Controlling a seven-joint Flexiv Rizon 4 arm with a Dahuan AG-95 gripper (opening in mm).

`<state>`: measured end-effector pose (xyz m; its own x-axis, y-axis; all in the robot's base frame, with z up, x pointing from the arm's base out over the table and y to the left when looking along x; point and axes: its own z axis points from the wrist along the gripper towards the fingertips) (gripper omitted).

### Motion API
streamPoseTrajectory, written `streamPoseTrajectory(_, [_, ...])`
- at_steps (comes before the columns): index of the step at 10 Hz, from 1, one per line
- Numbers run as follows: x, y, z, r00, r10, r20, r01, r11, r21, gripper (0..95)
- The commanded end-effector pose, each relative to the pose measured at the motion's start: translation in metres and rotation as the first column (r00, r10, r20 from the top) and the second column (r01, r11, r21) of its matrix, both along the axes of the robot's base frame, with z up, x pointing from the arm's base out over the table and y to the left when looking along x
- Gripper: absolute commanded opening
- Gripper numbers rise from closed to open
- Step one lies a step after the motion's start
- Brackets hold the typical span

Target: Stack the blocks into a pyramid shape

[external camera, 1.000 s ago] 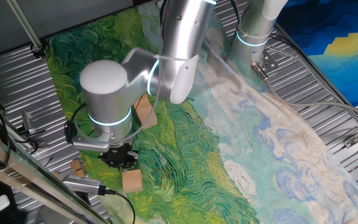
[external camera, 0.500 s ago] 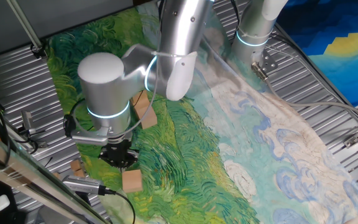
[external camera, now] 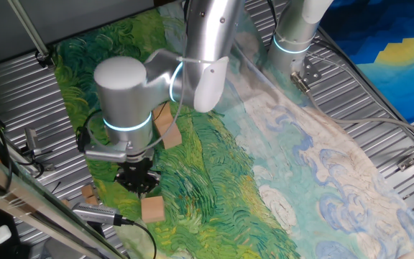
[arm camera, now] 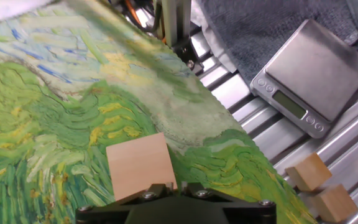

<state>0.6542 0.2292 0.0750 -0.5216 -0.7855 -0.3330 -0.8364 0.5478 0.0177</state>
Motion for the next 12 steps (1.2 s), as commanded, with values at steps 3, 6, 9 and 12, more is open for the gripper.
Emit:
streamPoseTrajectory(3, [0.012, 0.017, -0.005, 0.999, -0.031, 0.016, 0.03, 0.999, 0.031, 95.0])
streamPoseTrajectory(6, [0.028, 0.027, -0.014, 0.999, -0.044, 0.024, 0.043, 0.998, 0.042, 95.0])
streamPoseTrajectory(9, [0.031, 0.028, -0.017, 0.999, -0.034, 0.014, 0.033, 0.998, 0.046, 95.0])
streamPoseTrajectory(12, [0.032, 0.028, -0.018, 0.997, -0.083, -0.01, 0.084, 0.987, 0.136, 95.0])
